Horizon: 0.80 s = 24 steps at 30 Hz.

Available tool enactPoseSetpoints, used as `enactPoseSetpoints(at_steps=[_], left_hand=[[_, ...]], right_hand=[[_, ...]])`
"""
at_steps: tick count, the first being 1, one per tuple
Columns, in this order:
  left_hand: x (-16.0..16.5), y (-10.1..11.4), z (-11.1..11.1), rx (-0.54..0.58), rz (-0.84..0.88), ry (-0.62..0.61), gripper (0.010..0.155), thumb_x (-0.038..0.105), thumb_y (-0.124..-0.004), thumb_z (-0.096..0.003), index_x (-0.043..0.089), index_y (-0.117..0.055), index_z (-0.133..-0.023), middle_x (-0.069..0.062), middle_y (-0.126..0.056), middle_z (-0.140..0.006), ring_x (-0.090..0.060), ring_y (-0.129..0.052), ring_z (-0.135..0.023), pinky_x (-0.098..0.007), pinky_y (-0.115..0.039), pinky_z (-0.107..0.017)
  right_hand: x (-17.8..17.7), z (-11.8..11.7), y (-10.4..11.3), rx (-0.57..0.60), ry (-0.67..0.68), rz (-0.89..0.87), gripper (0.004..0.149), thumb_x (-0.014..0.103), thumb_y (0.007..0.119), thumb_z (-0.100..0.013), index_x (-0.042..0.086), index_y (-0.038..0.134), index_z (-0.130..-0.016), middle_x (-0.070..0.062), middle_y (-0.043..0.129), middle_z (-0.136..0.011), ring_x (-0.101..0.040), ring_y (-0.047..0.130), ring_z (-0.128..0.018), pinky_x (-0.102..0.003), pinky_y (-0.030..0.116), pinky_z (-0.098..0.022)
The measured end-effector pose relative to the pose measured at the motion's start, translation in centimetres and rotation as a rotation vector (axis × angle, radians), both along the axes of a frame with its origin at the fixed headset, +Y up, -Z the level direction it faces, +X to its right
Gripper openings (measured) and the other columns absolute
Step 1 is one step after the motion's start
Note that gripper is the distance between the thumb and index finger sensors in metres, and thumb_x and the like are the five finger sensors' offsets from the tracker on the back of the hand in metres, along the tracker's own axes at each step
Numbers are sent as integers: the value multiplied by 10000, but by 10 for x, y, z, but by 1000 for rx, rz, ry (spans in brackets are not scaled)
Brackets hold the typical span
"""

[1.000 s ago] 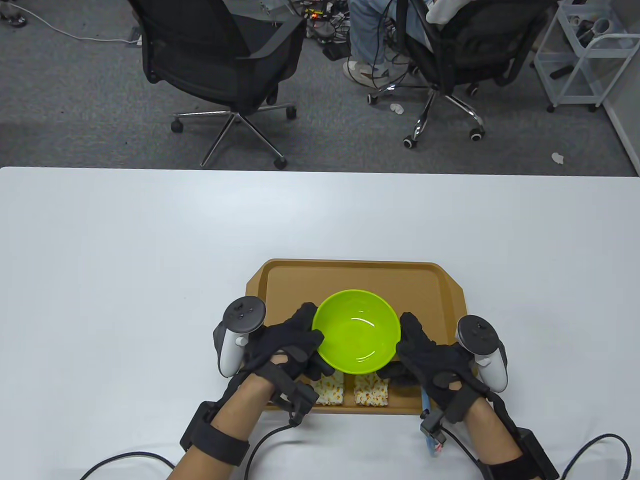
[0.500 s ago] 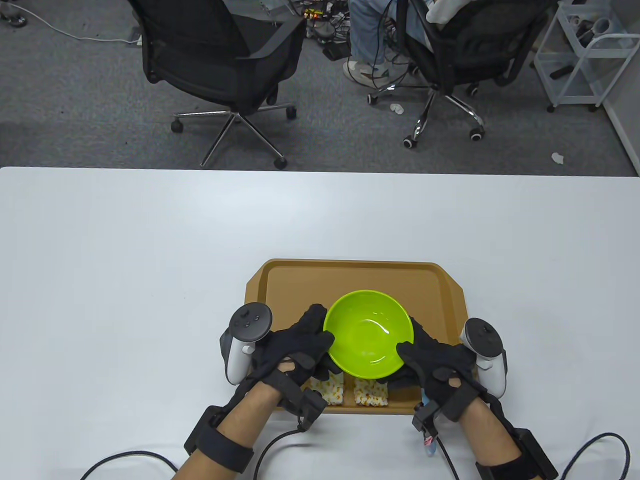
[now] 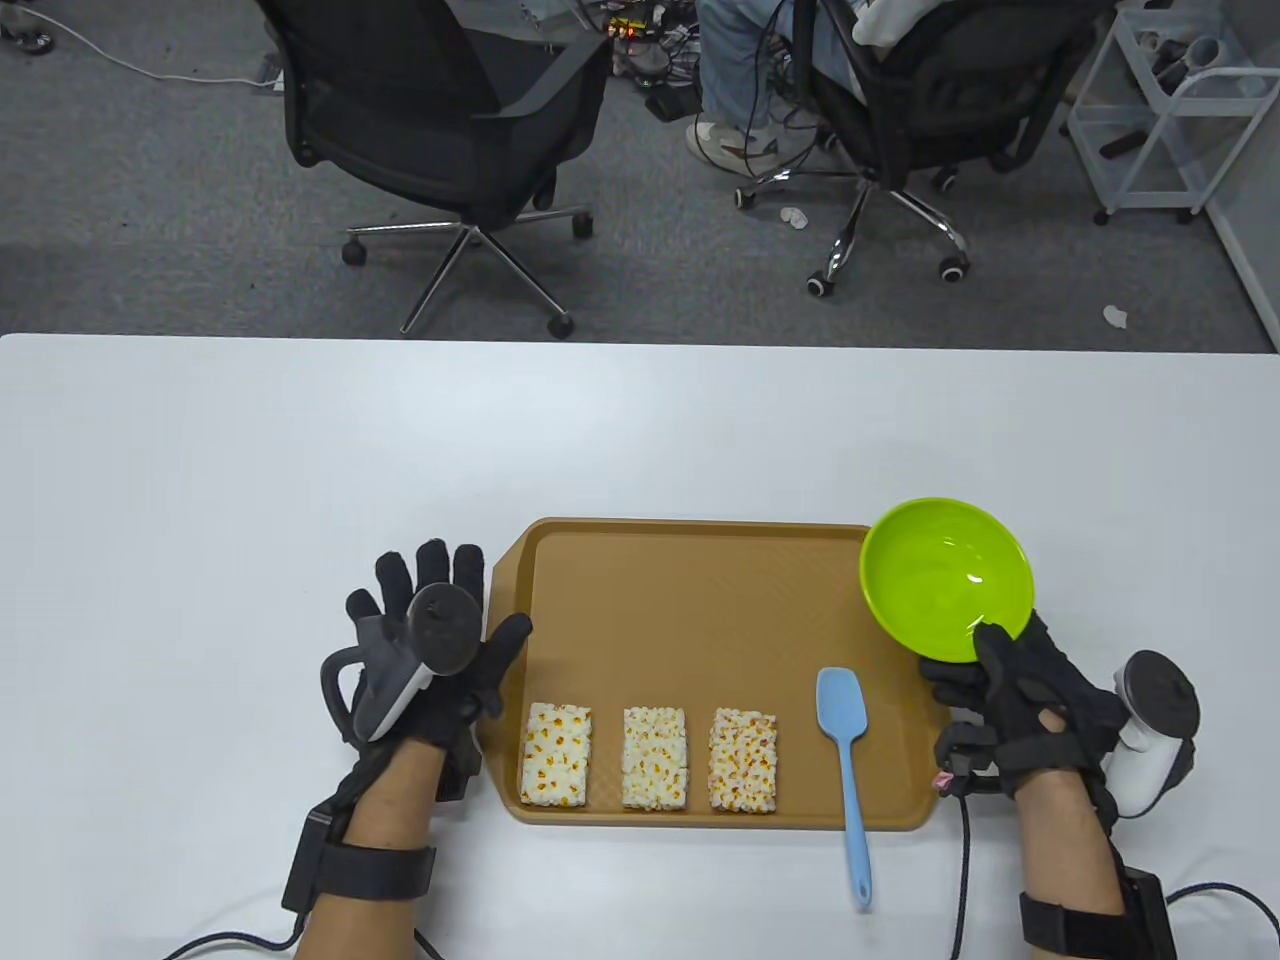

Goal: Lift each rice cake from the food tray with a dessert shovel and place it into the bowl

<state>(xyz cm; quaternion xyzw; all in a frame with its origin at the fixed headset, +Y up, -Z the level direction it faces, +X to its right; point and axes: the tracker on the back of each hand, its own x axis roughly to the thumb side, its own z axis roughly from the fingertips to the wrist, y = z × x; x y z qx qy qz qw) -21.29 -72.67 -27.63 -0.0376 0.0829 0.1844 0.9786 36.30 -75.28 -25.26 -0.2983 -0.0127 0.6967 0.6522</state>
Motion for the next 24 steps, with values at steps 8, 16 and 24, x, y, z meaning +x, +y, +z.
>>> enactPoseSetpoints(at_steps=[8,16,24], left_hand=[[-22,-10,-3,-55,111,60,816,633,-740,-430,283,-413,-1091,-92,-380,-1227,-468,-258,-1111,-714,-222,-741],[-25,-12,-5,-58,172,53,816,632,-738,-431,271,-418,-1090,-92,-381,-1225,-469,-269,-1109,-713,-238,-741],[-30,-13,-6,-57,211,58,818,629,-737,-432,264,-414,-1088,-90,-371,-1224,-468,-266,-1109,-712,-237,-741]], right_hand=[[29,-3,-16,-125,-150,126,697,339,838,-367,44,574,-942,-234,817,-847,-159,1225,-260,-272,1044,-193],[34,-5,-24,-197,-198,211,681,334,861,-360,26,623,-919,-242,864,-803,-145,1232,-211,-251,1052,-144],[35,-5,-25,-224,-234,248,668,338,866,-358,21,650,-905,-220,907,-769,-132,1234,-189,-236,1056,-124]])
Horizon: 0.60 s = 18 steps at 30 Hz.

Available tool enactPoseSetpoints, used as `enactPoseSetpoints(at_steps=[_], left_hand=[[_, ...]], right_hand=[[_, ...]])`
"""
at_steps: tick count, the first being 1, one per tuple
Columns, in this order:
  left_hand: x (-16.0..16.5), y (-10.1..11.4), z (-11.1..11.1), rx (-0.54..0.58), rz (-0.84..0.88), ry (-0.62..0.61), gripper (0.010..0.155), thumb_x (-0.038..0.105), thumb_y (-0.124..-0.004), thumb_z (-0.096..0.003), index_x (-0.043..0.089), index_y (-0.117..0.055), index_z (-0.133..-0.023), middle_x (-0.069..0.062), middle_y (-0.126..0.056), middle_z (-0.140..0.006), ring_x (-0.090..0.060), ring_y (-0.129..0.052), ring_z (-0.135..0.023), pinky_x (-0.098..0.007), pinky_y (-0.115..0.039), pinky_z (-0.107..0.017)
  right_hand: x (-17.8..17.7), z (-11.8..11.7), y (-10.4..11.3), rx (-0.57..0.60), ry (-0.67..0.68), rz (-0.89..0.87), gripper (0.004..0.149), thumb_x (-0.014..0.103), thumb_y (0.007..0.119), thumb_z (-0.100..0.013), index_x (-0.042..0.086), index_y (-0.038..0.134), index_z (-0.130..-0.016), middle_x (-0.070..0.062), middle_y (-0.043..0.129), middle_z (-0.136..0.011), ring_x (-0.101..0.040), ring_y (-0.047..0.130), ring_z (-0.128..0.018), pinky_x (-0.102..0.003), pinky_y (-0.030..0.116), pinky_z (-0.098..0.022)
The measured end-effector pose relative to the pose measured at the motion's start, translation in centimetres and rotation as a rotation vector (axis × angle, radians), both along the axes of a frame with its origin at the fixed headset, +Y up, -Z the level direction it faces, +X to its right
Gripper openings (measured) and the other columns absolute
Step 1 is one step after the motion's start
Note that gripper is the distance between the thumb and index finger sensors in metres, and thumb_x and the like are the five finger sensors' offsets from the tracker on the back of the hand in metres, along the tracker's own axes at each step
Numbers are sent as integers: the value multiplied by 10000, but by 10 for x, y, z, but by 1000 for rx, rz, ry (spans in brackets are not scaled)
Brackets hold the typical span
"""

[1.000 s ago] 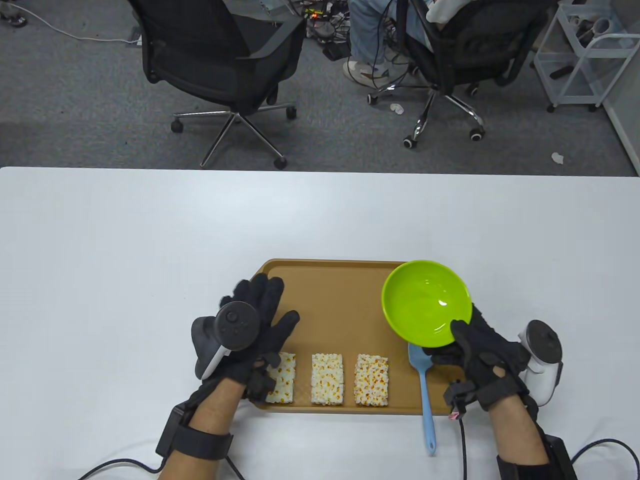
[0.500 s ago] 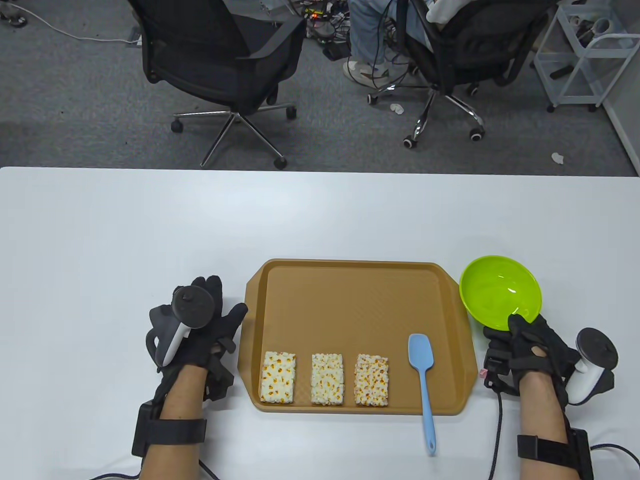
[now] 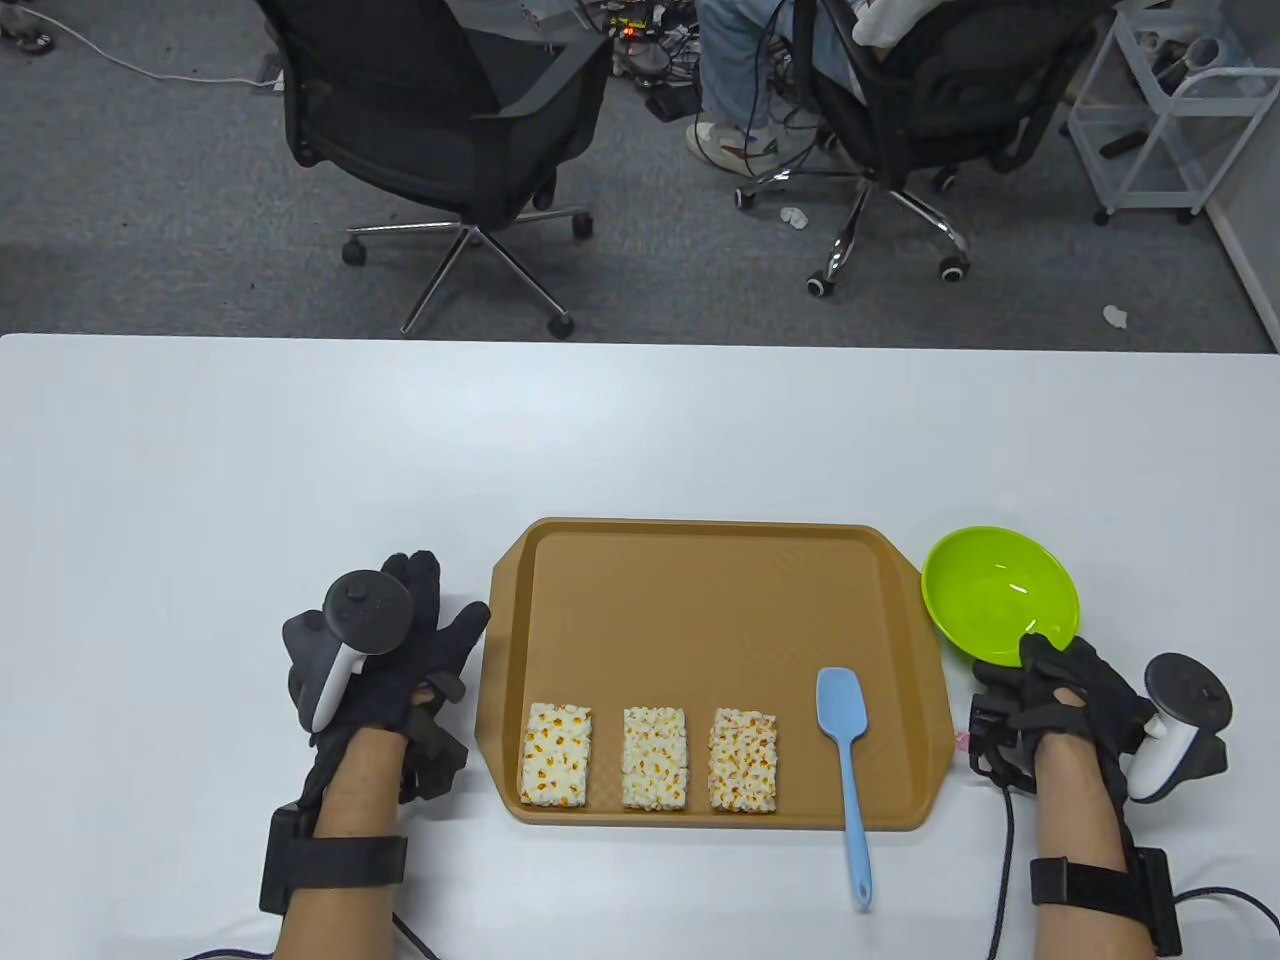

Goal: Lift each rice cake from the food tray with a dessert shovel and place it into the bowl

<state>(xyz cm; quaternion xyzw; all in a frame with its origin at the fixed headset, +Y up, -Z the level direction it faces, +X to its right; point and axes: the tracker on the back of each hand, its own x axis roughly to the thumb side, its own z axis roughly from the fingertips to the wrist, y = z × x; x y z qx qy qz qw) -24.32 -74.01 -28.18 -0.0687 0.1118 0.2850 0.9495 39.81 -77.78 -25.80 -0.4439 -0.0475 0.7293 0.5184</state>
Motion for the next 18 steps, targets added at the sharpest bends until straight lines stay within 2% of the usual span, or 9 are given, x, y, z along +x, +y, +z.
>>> enactPoseSetpoints(at_steps=[8,11,12,14,15,17,18], left_hand=[[1,0,-1,-2,1,-12,816,630,-736,-430,265,-418,-1088,-90,-372,-1223,-466,-269,-1109,-712,-240,-742],[1,-1,-1,-9,17,-18,818,631,-735,-431,262,-417,-1088,-91,-369,-1223,-468,-272,-1107,-711,-244,-741],[0,-1,-1,-14,24,-20,819,630,-736,-433,260,-416,-1089,-92,-364,-1223,-469,-267,-1106,-712,-242,-740],[-1,-2,-1,-26,25,-20,824,635,-734,-431,263,-410,-1091,-87,-349,-1224,-467,-254,-1106,-711,-236,-739],[-1,-2,-1,-30,19,-17,828,640,-733,-429,266,-405,-1091,-85,-333,-1226,-460,-238,-1107,-710,-231,-740],[-2,-2,-1,-37,11,-13,841,651,-733,-424,272,-396,-1094,-73,-286,-1228,-449,-195,-1107,-707,-216,-741],[-3,-2,-2,-45,9,-12,847,656,-733,-420,277,-391,-1095,-73,-259,-1227,-447,-175,-1105,-706,-206,-742]], right_hand=[[-1,3,10,-63,-38,183,647,350,881,-348,18,703,-874,-185,964,-714,-91,1236,-146,-213,1060,-86],[-1,6,21,-97,-42,297,699,408,861,-347,28,666,-900,-193,940,-741,-101,1230,-174,-236,1053,-110],[0,8,27,-113,-46,334,757,447,850,-344,41,603,-933,-195,886,-799,-142,1217,-239,-275,1036,-166],[-2,17,48,-163,-22,410,902,510,829,-338,74,399,-1000,-226,643,-968,-275,1113,-528,-429,950,-316],[-7,22,60,-155,11,480,922,532,819,-336,92,370,-1010,-241,548,-1008,-318,1029,-652,-479,902,-381],[-25,33,79,-115,109,598,868,517,828,-335,120,457,-1011,-238,457,-1046,-419,825,-814,-575,759,-513],[-43,38,89,-114,217,658,818,508,834,-334,130,540,-998,-237,503,-1040,-432,815,-813,-586,743,-526]])
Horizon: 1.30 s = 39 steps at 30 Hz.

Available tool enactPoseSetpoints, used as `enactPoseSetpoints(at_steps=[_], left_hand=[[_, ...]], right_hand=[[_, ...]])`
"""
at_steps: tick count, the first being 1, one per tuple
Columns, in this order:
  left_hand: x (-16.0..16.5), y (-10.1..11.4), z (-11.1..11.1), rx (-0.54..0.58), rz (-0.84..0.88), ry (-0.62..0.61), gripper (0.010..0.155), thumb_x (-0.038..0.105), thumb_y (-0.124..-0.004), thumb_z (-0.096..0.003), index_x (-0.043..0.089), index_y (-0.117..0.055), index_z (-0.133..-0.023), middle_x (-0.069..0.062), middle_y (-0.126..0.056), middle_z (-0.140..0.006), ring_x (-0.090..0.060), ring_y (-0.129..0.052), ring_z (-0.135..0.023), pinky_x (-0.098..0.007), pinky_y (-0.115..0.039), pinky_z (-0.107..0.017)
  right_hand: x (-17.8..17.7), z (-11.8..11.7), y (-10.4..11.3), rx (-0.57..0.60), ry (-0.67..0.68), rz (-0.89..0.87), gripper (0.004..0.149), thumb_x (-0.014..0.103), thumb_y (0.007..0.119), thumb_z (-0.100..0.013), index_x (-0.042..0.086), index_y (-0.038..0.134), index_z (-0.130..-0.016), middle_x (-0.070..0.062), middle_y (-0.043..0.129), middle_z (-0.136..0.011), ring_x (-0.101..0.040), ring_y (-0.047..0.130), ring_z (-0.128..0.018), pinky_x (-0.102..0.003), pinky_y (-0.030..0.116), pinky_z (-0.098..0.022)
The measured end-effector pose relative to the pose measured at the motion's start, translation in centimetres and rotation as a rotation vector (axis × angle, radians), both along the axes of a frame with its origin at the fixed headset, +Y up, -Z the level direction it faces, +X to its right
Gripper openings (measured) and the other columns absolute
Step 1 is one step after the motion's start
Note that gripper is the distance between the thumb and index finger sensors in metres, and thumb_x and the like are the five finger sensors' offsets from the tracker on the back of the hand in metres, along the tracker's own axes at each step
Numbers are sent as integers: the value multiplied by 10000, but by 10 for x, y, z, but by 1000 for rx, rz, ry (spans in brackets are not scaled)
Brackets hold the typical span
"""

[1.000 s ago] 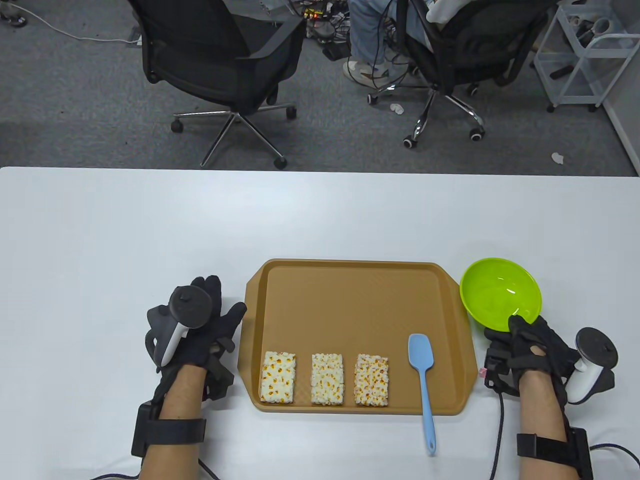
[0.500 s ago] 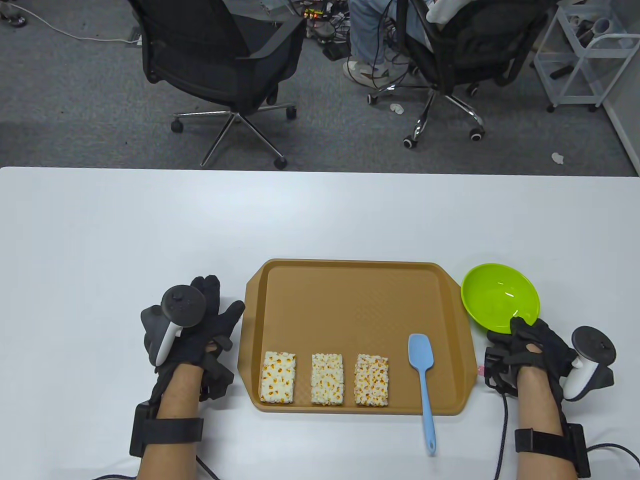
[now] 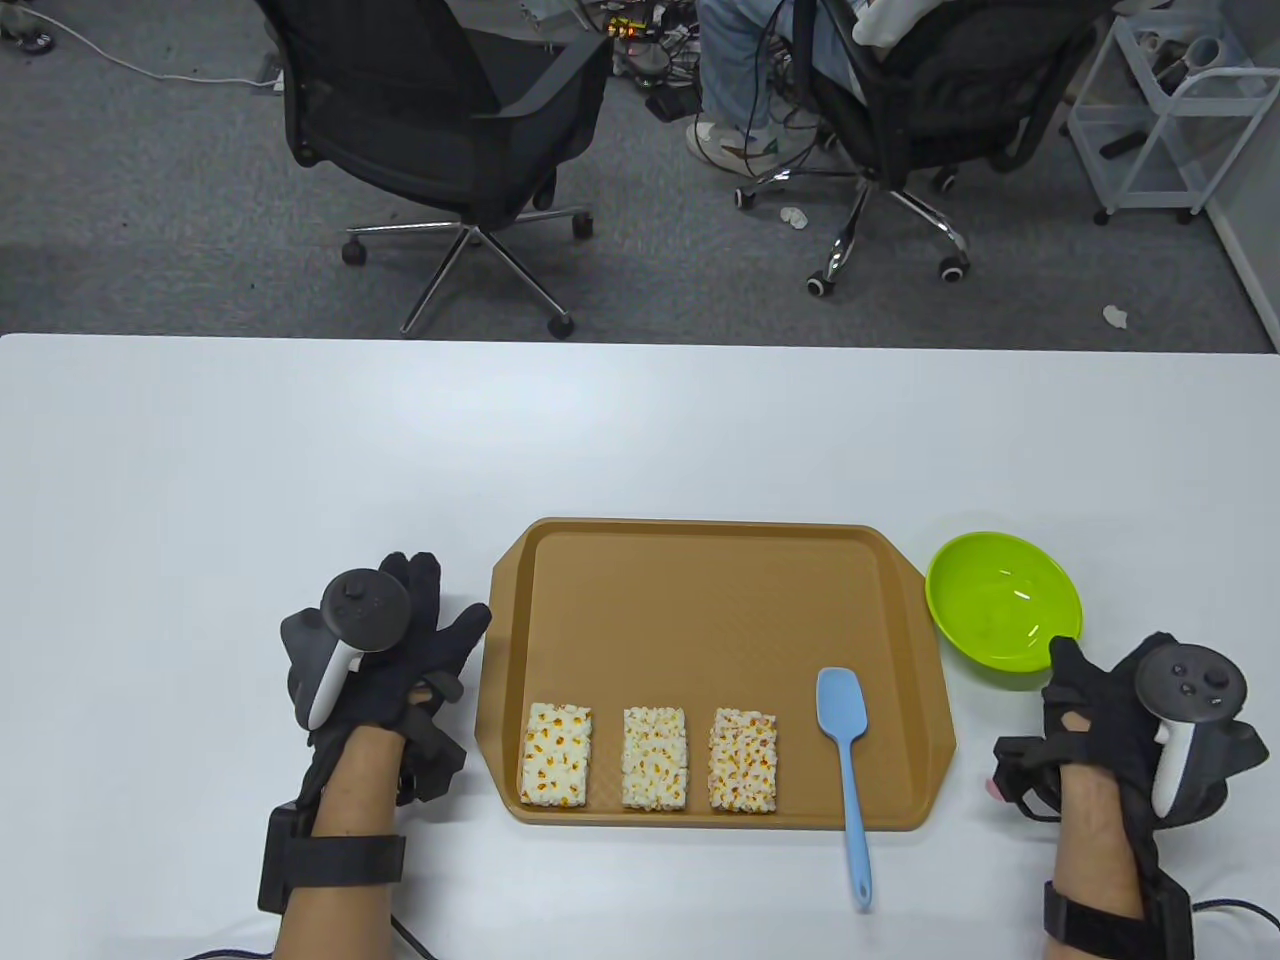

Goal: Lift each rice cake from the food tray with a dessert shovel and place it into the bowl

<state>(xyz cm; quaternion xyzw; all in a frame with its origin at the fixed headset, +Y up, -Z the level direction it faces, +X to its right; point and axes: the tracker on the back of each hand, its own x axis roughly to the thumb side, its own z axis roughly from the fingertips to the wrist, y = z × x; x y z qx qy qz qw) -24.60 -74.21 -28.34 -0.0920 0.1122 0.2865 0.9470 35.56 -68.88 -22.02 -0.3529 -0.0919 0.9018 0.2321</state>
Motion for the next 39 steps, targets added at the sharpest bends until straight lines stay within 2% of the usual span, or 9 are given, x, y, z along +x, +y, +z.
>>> enactPoseSetpoints(at_steps=[4,6,11,15,23,27,30,34,39], left_hand=[[-2,-3,-1,-12,1,10,845,654,-733,-420,280,-392,-1096,-47,-229,-1226,-443,-158,-1103,-703,-196,-743],[-3,-5,0,-22,-3,12,844,653,-733,-421,278,-396,-1097,-51,-228,-1225,-447,-159,-1102,-703,-196,-742],[-3,-4,-1,-25,1,10,843,655,-733,-420,281,-397,-1097,-46,-219,-1225,-443,-155,-1103,-703,-193,-743],[-4,-4,-1,-22,8,12,844,656,-732,-419,285,-393,-1097,-42,-212,-1225,-442,-153,-1104,-702,-192,-745],[-2,-4,-2,-25,12,-3,841,655,-732,-419,284,-399,-1096,-44,-212,-1224,-443,-156,-1104,-702,-193,-744],[-2,-4,-2,-23,16,-6,840,655,-732,-420,281,-401,-1097,-47,-216,-1224,-445,-159,-1103,-703,-193,-743],[-3,-4,-2,-21,18,-6,842,656,-731,-419,282,-400,-1097,-46,-214,-1224,-445,-160,-1104,-703,-193,-743],[0,-6,-2,-38,10,-20,842,657,-729,-420,279,-400,-1097,-76,-221,-1221,-458,-214,-1107,-705,-210,-741],[3,-5,-2,-32,-12,-32,846,663,-729,-417,280,-401,-1097,-78,-213,-1219,-458,-203,-1105,-706,-210,-741]], right_hand=[[-76,3,3,-267,407,49,641,481,844,-351,163,752,-900,-176,719,-936,-378,911,-692,-547,798,-478],[-123,10,-11,-468,558,230,572,483,857,-343,154,856,-811,-148,846,-846,-339,999,-584,-530,858,-419],[-160,16,-37,-599,654,383,545,471,882,-321,122,926,-738,-170,915,-776,-351,1037,-486,-542,865,-383],[-160,11,-52,-685,704,322,536,456,884,-325,97,931,-721,-188,910,-747,-347,1019,-455,-548,851,-382],[-155,4,-60,-699,670,254,466,425,842,-365,103,885,-698,-172,898,-661,-255,983,-365,-497,858,-347],[-143,0,-56,-653,596,223,441,430,777,-398,144,812,-732,-147,852,-710,-249,968,-418,-487,854,-359],[-130,-3,-43,-504,501,229,442,392,749,-403,150,765,-773,-151,813,-778,-281,1057,-483,-468,907,-372],[-111,-9,-32,-212,405,154,451,347,730,-383,172,730,-798,-137,776,-807,-171,1060,-347,-395,935,-279],[-108,-6,-24,-52,431,133,452,330,722,-372,182,730,-799,-128,772,-811,-156,997,-318,-367,900,-197]])
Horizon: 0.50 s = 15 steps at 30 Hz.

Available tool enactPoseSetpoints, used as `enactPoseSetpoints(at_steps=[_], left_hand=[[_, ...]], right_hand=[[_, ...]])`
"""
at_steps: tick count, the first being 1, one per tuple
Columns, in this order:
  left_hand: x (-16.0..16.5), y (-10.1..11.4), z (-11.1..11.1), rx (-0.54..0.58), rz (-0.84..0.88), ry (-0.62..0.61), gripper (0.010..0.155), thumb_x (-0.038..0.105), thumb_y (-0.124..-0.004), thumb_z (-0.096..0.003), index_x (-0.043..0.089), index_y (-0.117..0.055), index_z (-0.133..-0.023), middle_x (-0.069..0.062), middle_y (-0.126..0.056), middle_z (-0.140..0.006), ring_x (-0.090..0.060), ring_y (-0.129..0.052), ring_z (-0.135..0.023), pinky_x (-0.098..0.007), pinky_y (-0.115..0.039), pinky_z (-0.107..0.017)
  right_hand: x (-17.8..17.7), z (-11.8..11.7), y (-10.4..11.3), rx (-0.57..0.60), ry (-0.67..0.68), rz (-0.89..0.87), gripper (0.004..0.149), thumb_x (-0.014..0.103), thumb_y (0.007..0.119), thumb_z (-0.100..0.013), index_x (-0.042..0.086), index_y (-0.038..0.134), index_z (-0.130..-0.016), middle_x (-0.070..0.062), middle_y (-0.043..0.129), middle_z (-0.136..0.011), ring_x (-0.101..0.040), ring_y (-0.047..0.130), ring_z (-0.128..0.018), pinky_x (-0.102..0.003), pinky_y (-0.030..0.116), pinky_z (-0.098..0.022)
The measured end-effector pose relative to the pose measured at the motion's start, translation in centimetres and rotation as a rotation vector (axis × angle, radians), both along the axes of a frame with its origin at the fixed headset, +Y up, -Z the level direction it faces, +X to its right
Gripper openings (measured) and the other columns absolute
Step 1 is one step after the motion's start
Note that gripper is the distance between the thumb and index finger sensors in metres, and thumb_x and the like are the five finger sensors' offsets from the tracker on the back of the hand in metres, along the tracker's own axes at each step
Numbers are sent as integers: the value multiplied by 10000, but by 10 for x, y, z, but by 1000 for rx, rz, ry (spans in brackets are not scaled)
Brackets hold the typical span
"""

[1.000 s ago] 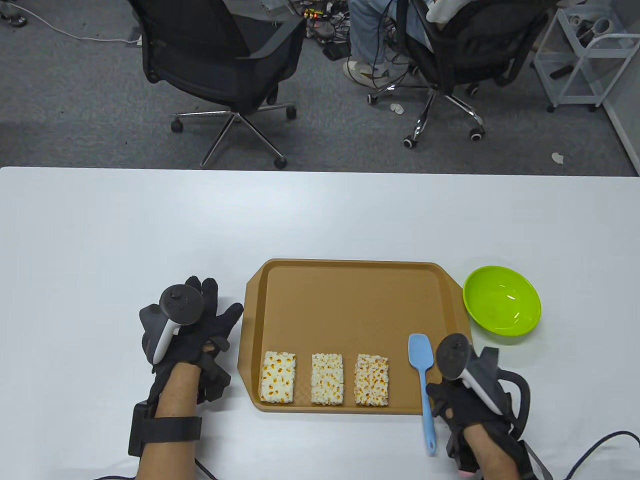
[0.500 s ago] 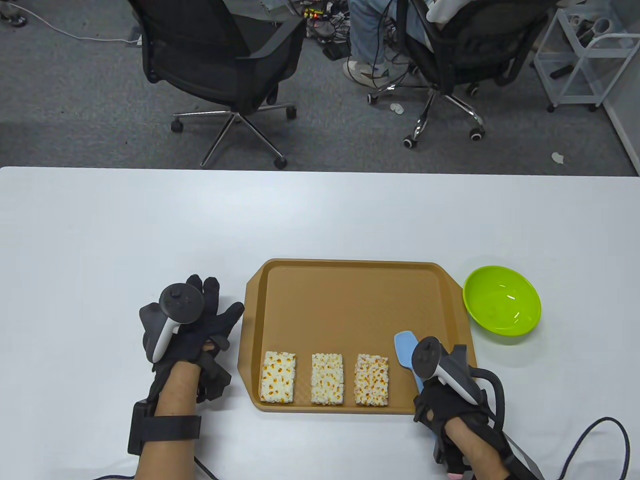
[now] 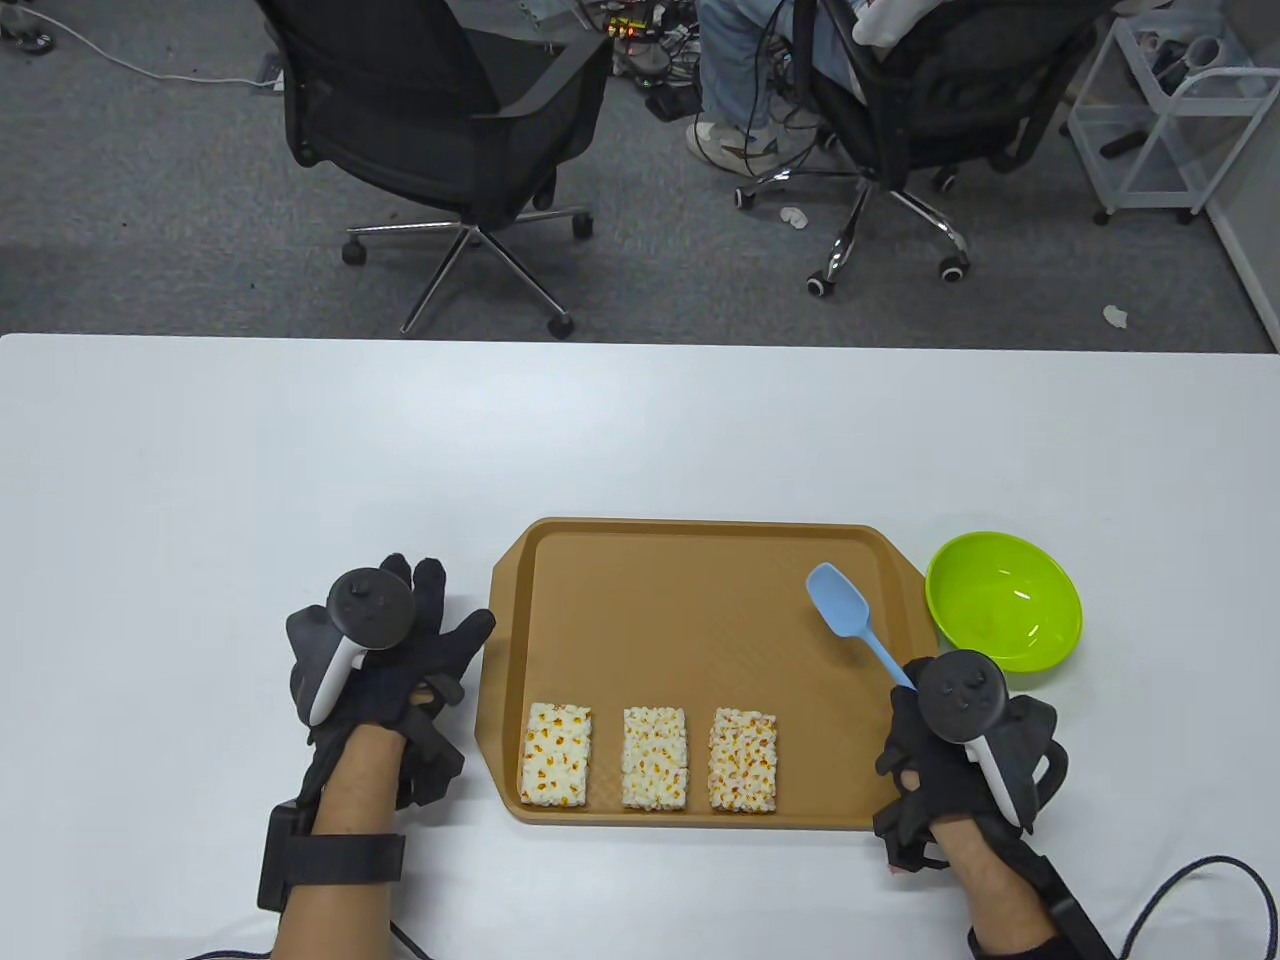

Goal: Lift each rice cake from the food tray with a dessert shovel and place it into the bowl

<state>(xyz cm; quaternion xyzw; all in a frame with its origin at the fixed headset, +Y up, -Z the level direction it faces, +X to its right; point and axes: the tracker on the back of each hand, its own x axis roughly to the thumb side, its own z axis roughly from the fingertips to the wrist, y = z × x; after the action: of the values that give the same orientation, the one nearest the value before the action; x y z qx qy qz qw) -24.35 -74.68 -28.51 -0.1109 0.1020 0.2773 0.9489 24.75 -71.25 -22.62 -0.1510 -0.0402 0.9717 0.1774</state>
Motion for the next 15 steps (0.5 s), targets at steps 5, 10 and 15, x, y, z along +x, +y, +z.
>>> enactPoseSetpoints(at_steps=[5,10,15], left_hand=[[2,12,5,134,-4,78,881,708,-731,-392,248,-442,-1085,-193,-401,-1187,-548,-569,-1015,-683,-548,-695],[7,5,7,-95,-125,107,927,795,-683,-387,175,-524,-1057,-204,-871,-927,-320,-1114,-374,-380,-956,-172],[22,-12,3,-257,-149,52,904,755,-698,-405,121,-558,-1034,-171,-1003,-698,-276,-1132,-240,-354,-949,-74]], right_hand=[[1,1,7,78,57,-37,452,339,725,-370,190,738,-797,-120,782,-810,-148,995,-301,-351,896,-170],[14,-8,4,80,118,-87,450,342,734,-366,193,756,-789,-115,796,-802,-149,996,-289,-342,893,-150],[24,-16,1,59,185,-106,449,349,746,-357,196,778,-778,-109,816,-791,-144,997,-263,-330,889,-116]])
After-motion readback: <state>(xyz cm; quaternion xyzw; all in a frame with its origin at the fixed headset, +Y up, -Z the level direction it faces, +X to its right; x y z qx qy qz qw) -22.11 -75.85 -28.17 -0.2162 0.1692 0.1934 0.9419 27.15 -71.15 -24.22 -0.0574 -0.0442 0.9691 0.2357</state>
